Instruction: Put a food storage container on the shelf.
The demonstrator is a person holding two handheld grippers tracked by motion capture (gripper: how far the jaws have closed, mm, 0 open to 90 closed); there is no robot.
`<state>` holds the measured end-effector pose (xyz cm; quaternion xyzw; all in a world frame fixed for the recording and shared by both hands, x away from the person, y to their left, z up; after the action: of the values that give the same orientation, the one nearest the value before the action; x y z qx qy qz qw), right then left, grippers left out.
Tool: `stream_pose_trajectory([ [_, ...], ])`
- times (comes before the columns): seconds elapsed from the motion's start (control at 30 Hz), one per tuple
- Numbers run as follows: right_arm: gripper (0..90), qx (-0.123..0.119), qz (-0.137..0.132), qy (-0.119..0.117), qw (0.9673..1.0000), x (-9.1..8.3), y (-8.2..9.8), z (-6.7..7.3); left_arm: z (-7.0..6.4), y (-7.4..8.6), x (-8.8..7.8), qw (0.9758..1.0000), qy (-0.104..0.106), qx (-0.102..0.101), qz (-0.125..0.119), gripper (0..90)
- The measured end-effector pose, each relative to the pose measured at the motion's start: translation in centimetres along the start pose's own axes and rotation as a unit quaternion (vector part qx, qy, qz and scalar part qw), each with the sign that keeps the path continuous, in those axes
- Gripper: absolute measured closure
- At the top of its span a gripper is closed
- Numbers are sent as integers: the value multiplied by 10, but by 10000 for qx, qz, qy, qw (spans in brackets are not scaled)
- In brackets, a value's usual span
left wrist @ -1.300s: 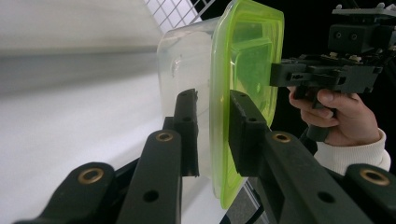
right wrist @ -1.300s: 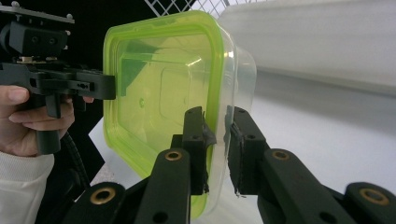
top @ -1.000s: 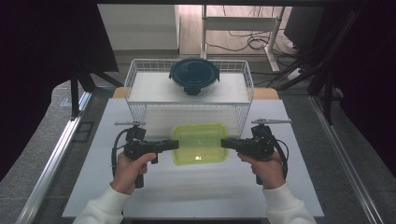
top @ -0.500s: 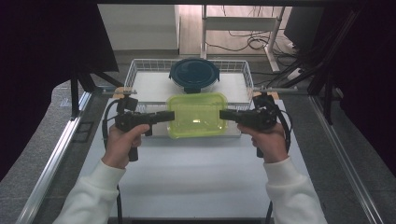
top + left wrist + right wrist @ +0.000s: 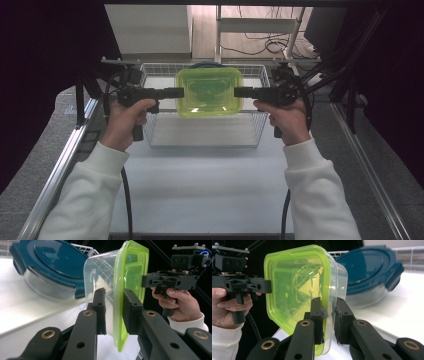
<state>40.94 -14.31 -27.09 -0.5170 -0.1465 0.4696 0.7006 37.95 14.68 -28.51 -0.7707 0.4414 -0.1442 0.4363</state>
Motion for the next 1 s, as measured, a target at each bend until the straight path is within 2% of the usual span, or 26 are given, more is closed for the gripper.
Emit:
stream_pose_trajectory([
  [0.13, 780, 36, 9, 33, 10000, 7, -18, -6, 6, -14, 5, 9999, 78, -109, -3, 748],
  [0.23, 780, 66, 17, 35, 10000, 10, -24, -9, 12, -24, 11, 9998, 130, -166, -24, 747],
  [0.43, 780, 302, 92, 61, 9995, 22, -37, -26, 28, -41, 25, 9993, 161, -263, 197, 745],
  [0.57, 780, 471, 153, 83, 9987, 32, -43, -36, 39, -51, 31, 9988, 91, -394, 268, 745],
  [0.7, 779, 578, 216, 164, 9980, 44, -49, -42, 53, -57, 36, 9975, 55, -652, 271, 746],
  [0.83, 779, 730, 329, 306, 9963, 54, -52, -49, 65, -58, 42, 9967, 12, -757, 298, 747],
  [1.0, 769, 957, 335, 389, 9941, 58, -54, -55, 77, -60, 50, 9936, 76, -1119, 151, 748],
])
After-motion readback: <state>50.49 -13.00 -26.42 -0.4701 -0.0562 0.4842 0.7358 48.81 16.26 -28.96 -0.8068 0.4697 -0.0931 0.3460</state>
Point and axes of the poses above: each handheld gripper's, and its own axes: x roughly forward along the jaws, y roughly out of its underside, z roughly to its left, the point moved 4 cm from there along x, roughly forward along the jaws, and after that the axes turned 10 degrees about -z, right-handed, at the moved point
